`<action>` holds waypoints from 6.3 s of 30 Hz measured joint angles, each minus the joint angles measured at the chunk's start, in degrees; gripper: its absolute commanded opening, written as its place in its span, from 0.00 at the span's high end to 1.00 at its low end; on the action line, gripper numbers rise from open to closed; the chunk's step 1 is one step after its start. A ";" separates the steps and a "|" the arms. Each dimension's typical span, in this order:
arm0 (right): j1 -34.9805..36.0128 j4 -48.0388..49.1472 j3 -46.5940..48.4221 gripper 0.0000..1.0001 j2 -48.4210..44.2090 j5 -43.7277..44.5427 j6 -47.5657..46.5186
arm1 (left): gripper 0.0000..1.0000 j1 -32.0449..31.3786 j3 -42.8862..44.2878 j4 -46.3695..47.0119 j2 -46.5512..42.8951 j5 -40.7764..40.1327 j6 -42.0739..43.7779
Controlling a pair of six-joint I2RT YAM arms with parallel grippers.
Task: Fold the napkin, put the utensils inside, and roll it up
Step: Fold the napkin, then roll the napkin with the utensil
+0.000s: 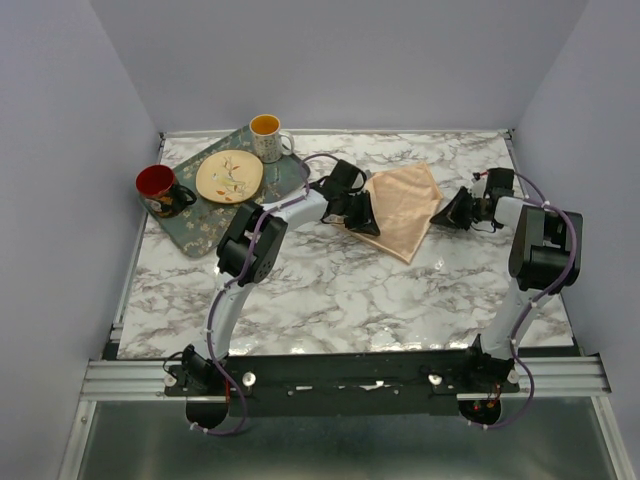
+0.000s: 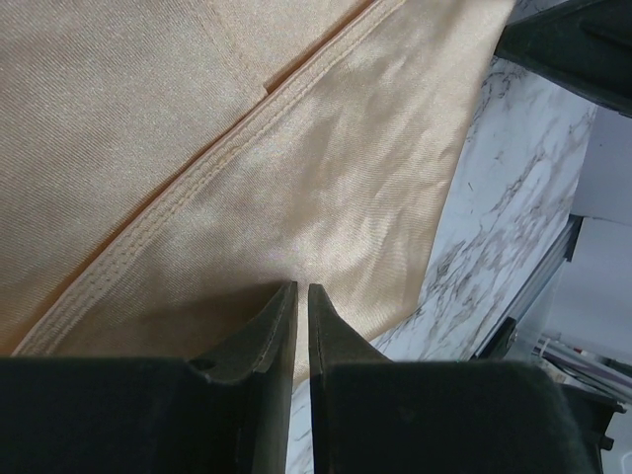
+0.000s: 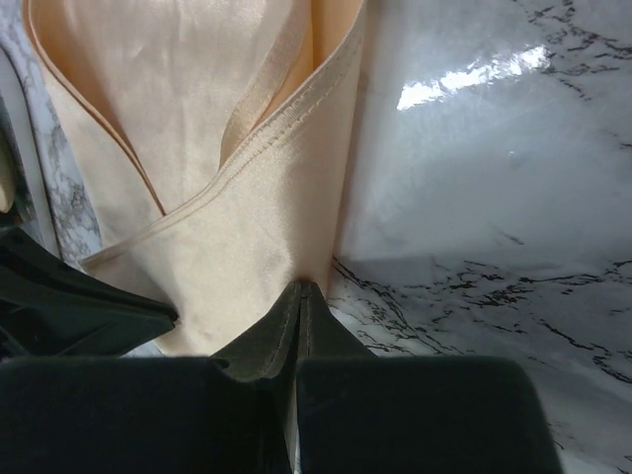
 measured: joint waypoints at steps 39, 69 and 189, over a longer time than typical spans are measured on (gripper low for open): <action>-0.24 -10.27 23.98 0.83 13.11 8.74 3.28 | 0.67 0.83 7.96 -8.83 -1.11 -1.90 2.29; 25.51 -8.26 4.00 0.60 -8.37 6.40 -2.75 | 0.79 10.60 -17.94 7.30 -17.68 0.85 -4.13; 44.28 -19.69 14.38 0.39 2.29 39.87 -42.38 | 0.66 17.62 -22.53 5.46 -28.06 -1.46 -2.99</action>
